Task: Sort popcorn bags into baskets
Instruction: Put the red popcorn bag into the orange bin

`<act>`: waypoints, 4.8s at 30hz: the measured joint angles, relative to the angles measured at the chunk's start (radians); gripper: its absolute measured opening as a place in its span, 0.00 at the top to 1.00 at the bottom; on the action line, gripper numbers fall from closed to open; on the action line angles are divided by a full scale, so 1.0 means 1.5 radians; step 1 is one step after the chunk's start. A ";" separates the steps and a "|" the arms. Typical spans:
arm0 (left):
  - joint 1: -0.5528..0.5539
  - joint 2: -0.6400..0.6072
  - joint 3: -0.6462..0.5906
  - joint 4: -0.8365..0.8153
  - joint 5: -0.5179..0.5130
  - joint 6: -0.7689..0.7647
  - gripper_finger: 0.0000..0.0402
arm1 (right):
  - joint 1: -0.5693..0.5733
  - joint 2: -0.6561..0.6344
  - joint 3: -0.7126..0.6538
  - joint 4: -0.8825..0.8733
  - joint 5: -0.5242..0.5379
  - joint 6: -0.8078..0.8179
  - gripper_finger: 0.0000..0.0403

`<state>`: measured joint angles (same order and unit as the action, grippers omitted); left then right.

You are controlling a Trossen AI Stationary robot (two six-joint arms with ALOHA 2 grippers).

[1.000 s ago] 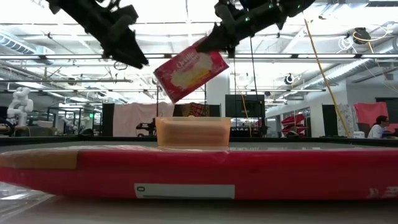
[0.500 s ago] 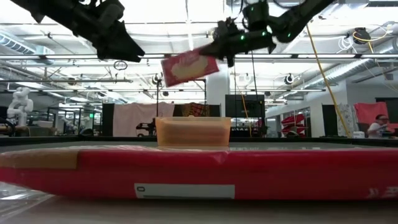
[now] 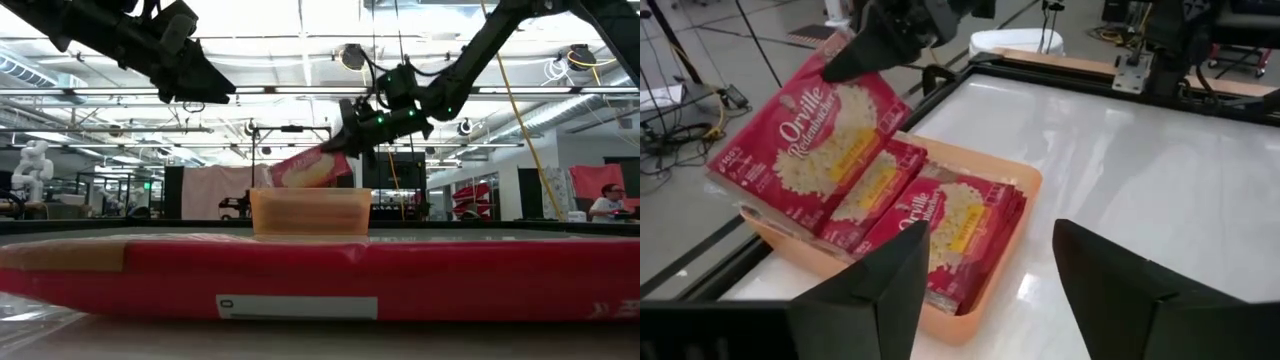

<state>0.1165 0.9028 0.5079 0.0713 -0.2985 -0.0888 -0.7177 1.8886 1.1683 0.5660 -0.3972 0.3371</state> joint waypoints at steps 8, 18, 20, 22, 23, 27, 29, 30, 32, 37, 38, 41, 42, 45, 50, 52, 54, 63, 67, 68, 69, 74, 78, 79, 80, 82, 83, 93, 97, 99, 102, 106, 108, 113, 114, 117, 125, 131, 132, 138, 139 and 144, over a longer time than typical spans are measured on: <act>0.001 0.000 0.000 0.000 0.000 -0.006 0.45 | -0.008 0.017 0.000 -0.022 0.037 0.013 0.96; -0.003 0.000 0.000 0.000 0.017 -0.021 0.48 | -0.015 0.014 0.000 -0.088 0.129 -0.024 0.62; -0.009 0.000 0.000 0.000 0.024 -0.030 0.47 | -0.021 0.012 0.000 -0.086 0.129 -0.029 0.55; -0.018 0.000 0.000 0.000 0.024 -0.041 0.45 | -0.026 0.009 0.000 -0.087 0.127 -0.037 0.50; -0.025 0.004 0.000 0.001 0.024 -0.046 0.44 | -0.027 0.005 0.000 -0.091 0.128 -0.043 0.48; -0.066 0.031 0.000 0.006 0.025 -0.057 0.41 | -0.022 -0.036 0.000 -0.127 0.125 -0.062 0.43; -0.095 0.059 0.000 0.012 0.026 -0.061 0.39 | -0.005 -0.068 0.001 -0.167 0.111 -0.078 0.43; -0.108 0.076 0.000 0.020 0.027 -0.063 0.39 | 0.008 -0.083 0.001 -0.188 0.098 -0.091 0.43; -0.136 0.109 -0.001 0.047 0.027 -0.063 0.37 | 0.038 -0.117 0.001 -0.246 0.054 -0.120 0.43; -0.195 0.185 0.000 0.121 0.036 -0.076 0.33 | 0.133 -0.207 0.001 -0.420 0.019 -0.184 0.45; -0.204 0.197 0.000 0.131 0.044 -0.084 0.32 | 0.152 -0.224 0.001 -0.461 0.020 -0.194 0.45; -0.233 0.233 0.000 0.158 0.054 -0.129 0.30 | 0.211 -0.270 0.001 -0.564 0.023 -0.206 0.45; -0.245 0.244 0.000 0.161 0.054 -0.144 0.30 | 0.232 -0.282 0.001 -0.591 0.031 -0.206 0.45; -0.286 0.281 0.000 0.187 0.055 -0.182 0.29 | 0.294 -0.323 -0.023 -0.624 0.075 -0.196 0.45; -0.354 0.351 0.030 0.216 0.055 -0.220 0.33 | 0.397 -0.388 -0.130 -0.543 0.145 -0.115 0.46; -0.383 0.383 0.055 0.215 0.054 -0.221 0.36 | 0.439 -0.413 -0.187 -0.475 0.176 -0.080 0.46; -0.406 0.423 0.086 0.213 0.057 -0.218 0.38 | 0.483 -0.430 -0.243 -0.393 0.208 -0.053 0.46; -0.457 0.566 0.173 0.174 0.057 -0.255 0.39 | 0.655 -0.449 -0.374 -0.173 0.380 0.052 0.46; -0.471 0.610 0.193 0.213 0.043 -0.251 0.31 | 0.716 -0.440 -0.376 -0.159 0.451 0.067 0.46; -0.474 0.624 0.196 0.232 0.043 -0.243 0.30 | 0.728 -0.437 -0.376 -0.148 0.467 0.066 0.46; -0.476 0.638 0.199 0.252 0.043 -0.237 0.28 | 0.739 -0.437 -0.376 -0.146 0.480 0.065 0.46; -0.472 0.702 0.212 0.281 0.041 -0.237 0.27 | 0.775 -0.437 -0.376 -0.125 0.526 0.063 0.46; -0.470 0.734 0.217 0.310 0.035 -0.198 0.40 | 0.795 -0.434 -0.376 -0.116 0.551 0.063 0.46; -0.469 0.738 0.217 0.314 0.033 -0.191 0.45 | 0.800 -0.431 -0.376 -0.113 0.561 0.064 0.46; -0.469 0.738 0.217 0.315 0.030 -0.184 0.52 | 0.804 -0.425 -0.376 -0.113 0.565 0.066 0.46; -0.468 0.739 0.217 0.314 0.026 -0.169 0.66 | 0.812 -0.411 -0.376 -0.106 0.566 0.077 0.46; -0.467 0.738 0.216 0.314 0.023 -0.159 0.73 | 0.816 -0.402 -0.376 -0.095 0.566 0.085 0.46; -0.430 0.628 0.213 0.232 0.008 -0.011 0.99 | 0.832 -0.249 -0.329 -0.027 0.525 0.189 0.46; -0.414 0.568 0.214 0.194 0.004 0.059 0.99 | 0.814 -0.199 -0.243 -0.124 0.486 0.190 0.46; -0.407 0.544 0.214 0.178 0.003 0.090 0.99 | 0.797 -0.178 -0.201 -0.186 0.453 0.204 0.46; -0.398 0.523 0.214 0.168 0.001 0.116 0.99 | 0.773 -0.150 -0.162 -0.239 0.397 0.219 0.46; -0.385 0.513 0.214 0.161 0.001 0.130 0.99 | 0.752 -0.133 -0.148 -0.251 0.347 0.224 0.47; -0.381 0.511 0.214 0.153 0.001 0.143 0.99 | 0.745 -0.128 -0.147 -0.266 0.347 0.239 0.50; -0.365 0.509 0.214 0.159 -0.008 0.145 0.99 | 0.735 -0.128 -0.148 -0.295 0.348 0.234 0.70; -0.363 0.504 0.214 0.162 -0.017 0.142 0.98 | 0.733 -0.128 -0.148 -0.293 0.348 0.227 0.75; -0.354 0.491 0.216 0.176 -0.046 0.146 0.91 | 0.722 -0.130 -0.148 -0.291 0.327 0.194 0.91; -0.351 0.378 0.214 0.083 -0.166 0.132 0.65 | 0.696 -0.185 -0.148 -0.325 0.318 0.150 0.92; -0.328 0.282 0.207 -0.004 -0.218 0.093 0.52 | 0.693 -0.256 -0.148 -0.323 0.409 0.069 0.98; -0.324 0.268 0.201 -0.014 -0.222 0.086 0.51 | 0.689 -0.262 -0.148 -0.308 0.424 0.052 0.98; -0.304 0.198 0.181 -0.047 -0.226 0.078 0.49 | 0.646 -0.261 -0.148 -0.175 0.446 -0.059 0.96; -0.300 0.187 0.180 -0.049 -0.226 0.074 0.50 | 0.638 -0.260 -0.148 -0.160 0.441 -0.079 0.96; -0.275 0.126 0.156 -0.051 -0.227 0.067 0.54 | 0.608 -0.259 -0.190 -0.029 0.430 -0.154 0.97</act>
<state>-0.2961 1.0917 0.7423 -0.0056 -0.6389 0.0124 0.1945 1.5004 0.8830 0.5229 0.2483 0.1055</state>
